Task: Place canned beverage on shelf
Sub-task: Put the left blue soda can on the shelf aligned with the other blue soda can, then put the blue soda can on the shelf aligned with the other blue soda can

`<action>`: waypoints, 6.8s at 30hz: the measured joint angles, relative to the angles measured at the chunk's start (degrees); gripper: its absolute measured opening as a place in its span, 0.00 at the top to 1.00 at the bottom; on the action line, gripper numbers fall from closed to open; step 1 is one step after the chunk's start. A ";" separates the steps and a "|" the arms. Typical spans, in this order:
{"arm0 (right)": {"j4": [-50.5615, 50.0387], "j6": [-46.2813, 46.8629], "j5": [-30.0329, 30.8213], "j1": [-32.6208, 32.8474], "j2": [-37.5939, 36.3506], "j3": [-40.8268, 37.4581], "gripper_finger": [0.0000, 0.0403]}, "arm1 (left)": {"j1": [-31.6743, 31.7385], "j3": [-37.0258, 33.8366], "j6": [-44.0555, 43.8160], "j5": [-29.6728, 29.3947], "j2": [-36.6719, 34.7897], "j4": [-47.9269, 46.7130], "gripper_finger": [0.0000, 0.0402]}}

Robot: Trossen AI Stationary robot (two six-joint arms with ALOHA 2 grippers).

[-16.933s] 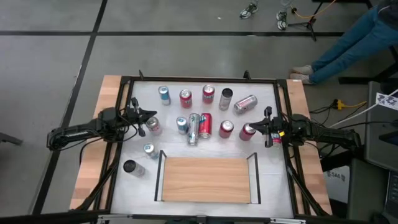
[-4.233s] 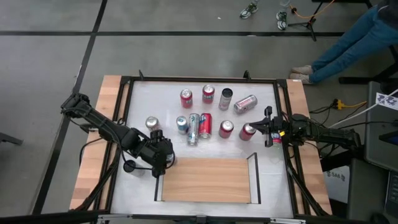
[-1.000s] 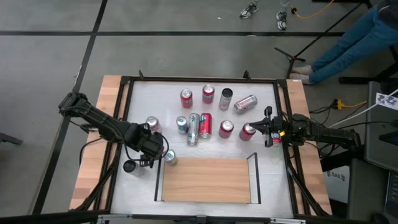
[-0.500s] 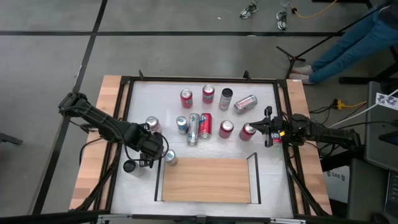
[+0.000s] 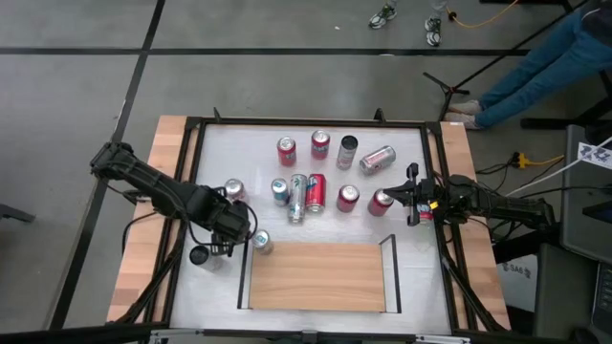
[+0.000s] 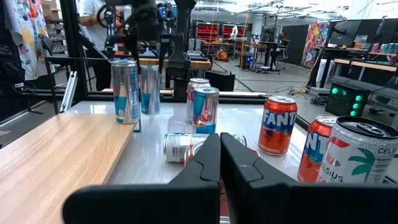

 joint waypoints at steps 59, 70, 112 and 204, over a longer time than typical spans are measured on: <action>-0.02 0.00 -0.02 0.00 0.00 0.00 1.00 | -10.89 50.93 -14.44 -1.95 25.13 -1.34 0.48; -0.41 0.00 -0.02 0.01 0.00 0.00 1.00 | -15.45 51.35 -22.18 -0.29 30.07 -3.16 0.47; -1.33 0.00 0.02 -0.01 0.02 0.02 1.00 | -17.41 46.83 -15.66 -1.19 36.87 -6.03 0.46; -1.33 0.00 -0.02 0.01 0.02 0.00 1.00 | -5.69 57.11 -7.07 1.11 36.76 -3.84 0.13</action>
